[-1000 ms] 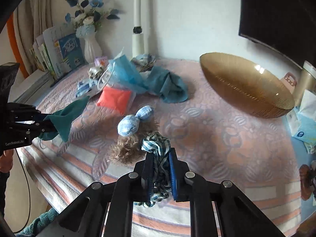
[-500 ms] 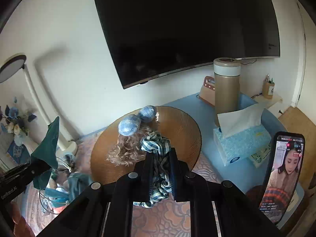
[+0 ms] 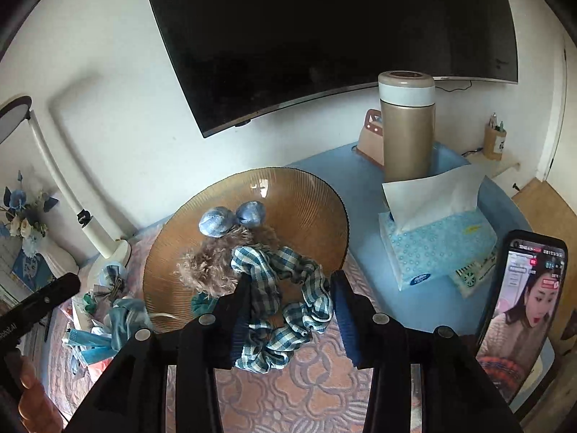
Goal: Organize soft objects
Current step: 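Carry both items to the amber bowl and open both tools to drop them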
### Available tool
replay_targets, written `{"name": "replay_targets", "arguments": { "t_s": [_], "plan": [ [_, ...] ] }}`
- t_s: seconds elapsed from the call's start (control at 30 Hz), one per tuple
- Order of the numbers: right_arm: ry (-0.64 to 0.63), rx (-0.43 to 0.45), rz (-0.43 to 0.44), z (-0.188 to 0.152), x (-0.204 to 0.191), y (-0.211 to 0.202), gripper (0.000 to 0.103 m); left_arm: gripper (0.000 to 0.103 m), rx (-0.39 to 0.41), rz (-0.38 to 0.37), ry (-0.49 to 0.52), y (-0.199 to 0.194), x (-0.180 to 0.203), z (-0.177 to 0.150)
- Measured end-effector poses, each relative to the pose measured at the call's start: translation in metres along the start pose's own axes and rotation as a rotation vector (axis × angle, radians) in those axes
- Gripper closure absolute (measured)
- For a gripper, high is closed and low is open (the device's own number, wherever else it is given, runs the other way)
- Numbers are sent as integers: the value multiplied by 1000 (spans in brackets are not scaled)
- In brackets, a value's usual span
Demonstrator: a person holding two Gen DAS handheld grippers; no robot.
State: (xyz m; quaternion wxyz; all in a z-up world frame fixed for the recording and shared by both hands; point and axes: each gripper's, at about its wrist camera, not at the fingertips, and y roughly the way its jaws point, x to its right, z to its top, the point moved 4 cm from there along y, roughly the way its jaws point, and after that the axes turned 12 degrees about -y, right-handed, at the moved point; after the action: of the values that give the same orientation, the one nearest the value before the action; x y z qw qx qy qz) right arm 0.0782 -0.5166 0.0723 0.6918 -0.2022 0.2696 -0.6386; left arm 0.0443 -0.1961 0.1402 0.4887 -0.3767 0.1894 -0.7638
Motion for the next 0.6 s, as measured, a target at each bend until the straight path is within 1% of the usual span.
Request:
{"name": "replay_targets", "arguments": {
  "t_s": [0.07, 0.1, 0.13, 0.2, 0.23, 0.27, 0.3, 0.33, 0.37, 0.4, 0.43, 0.5, 0.57, 0.6],
  "plan": [
    [-24, 16, 3, 0, -9, -9, 62, 55, 45, -8, -16, -27, -10, -1],
    [-30, 23, 3, 2, -12, -11, 62, 52, 63, -5, -24, -39, -16, -1],
    [-29, 31, 12, 7, -17, -12, 62, 41, 82, -1, -32, -51, -22, -1],
    [-29, 50, 20, 21, -23, -9, 61, 29, 121, 9, -51, -73, -36, -3],
    [-37, 40, 8, 30, -27, -2, 60, 28, 141, 18, -58, -84, -42, -6],
    [-43, 1, -23, 37, -30, 9, 48, 28, 152, 27, -60, -94, -48, -9],
    [-44, -44, -34, 43, -32, 20, 31, 28, 156, 36, -55, -103, -54, -12],
    [-43, -89, -15, 48, -34, 31, 23, 27, 159, 47, -49, -112, -60, -15],
    [-38, -131, 15, 51, -37, 40, 18, 24, 166, 59, -46, -121, -66, -18],
    [-30, -165, 42, 53, -39, 45, 18, 16, 175, 70, -49, -130, -74, -20],
    [-23, -190, 46, 54, -40, 47, 18, 12, 183, 78, -56, -139, -83, -22],
    [-30, -205, 22, 55, -43, 43, 18, 12, 204, 84, -79, -153, -100, -25],
    [-37, -178, -1, 54, -47, 31, 18, 12, 214, 98, -96, -164, -117, -28],
    [-47, -171, 3, 50, -53, 25, 18, 12, 220, 107, -107, -167, -125, -30]
  ]
}}
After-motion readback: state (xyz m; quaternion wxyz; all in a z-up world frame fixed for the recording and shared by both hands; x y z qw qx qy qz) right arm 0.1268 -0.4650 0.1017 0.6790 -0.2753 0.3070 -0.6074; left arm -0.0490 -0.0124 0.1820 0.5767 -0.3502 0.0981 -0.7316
